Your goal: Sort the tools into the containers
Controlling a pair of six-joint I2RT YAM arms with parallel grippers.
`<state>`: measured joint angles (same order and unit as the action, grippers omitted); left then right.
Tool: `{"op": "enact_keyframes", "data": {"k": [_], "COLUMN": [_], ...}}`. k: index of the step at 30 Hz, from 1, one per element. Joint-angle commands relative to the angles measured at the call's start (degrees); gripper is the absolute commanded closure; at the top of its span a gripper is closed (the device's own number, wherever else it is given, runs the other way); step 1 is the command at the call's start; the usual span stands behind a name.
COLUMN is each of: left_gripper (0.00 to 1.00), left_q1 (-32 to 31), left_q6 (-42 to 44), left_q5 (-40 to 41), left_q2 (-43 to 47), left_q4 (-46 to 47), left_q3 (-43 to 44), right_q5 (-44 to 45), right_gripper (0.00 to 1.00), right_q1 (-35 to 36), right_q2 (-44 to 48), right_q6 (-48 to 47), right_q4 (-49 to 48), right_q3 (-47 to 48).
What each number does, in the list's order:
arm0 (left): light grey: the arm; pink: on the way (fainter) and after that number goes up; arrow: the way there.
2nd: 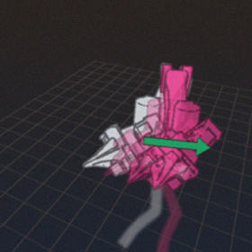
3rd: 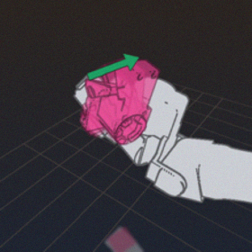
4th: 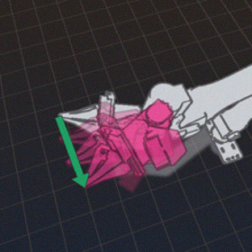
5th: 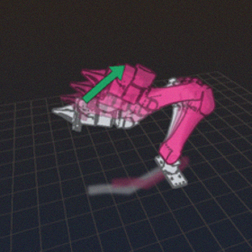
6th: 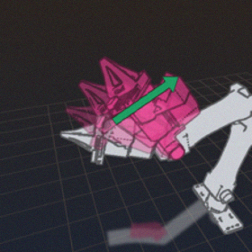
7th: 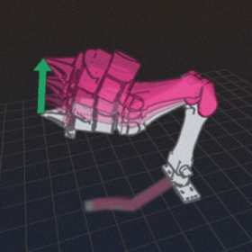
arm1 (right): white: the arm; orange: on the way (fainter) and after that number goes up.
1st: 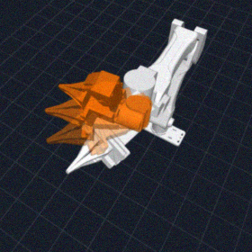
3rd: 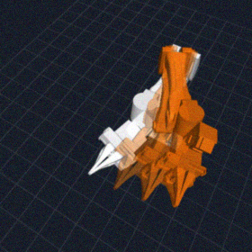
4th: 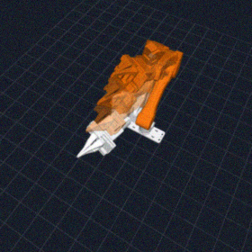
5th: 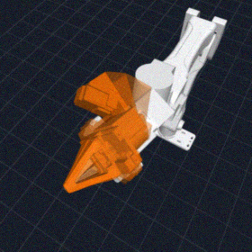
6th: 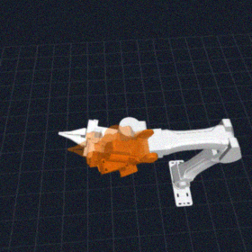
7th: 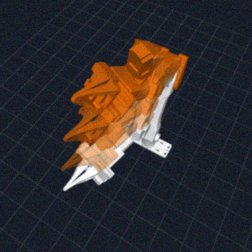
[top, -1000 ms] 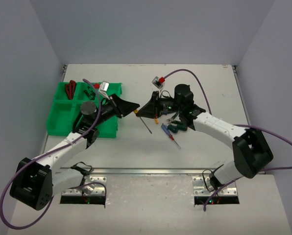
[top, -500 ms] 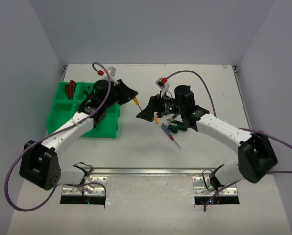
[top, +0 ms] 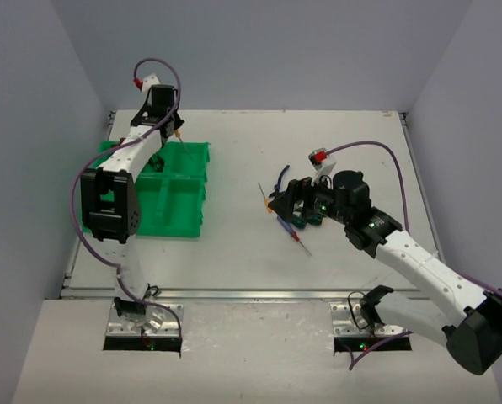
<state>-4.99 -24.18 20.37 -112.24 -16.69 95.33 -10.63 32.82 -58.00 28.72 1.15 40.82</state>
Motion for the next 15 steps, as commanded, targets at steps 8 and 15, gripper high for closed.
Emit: {"op": "enact_keyframes", "data": {"k": [8, 15], "left_gripper": [0.80, 0.21], "left_q1": [-1.6, -1.7], "left_q6": [0.4, -2.3], "left_q5": [-5.8, -14.7], "left_q2": [0.2, 4.1], "left_q4": [-0.1, -2.4], "left_q3": [-2.8, -4.5], "right_q5": [11.9, 20.4], "right_gripper": [0.01, 0.10], "right_q1": [1.0, 4.8], "right_q2": [-20.2, -38.7], "right_q6": [-0.9, -2.0], "right_q4": [8.9, 17.0], "right_q3": [10.1, 26.6]}}
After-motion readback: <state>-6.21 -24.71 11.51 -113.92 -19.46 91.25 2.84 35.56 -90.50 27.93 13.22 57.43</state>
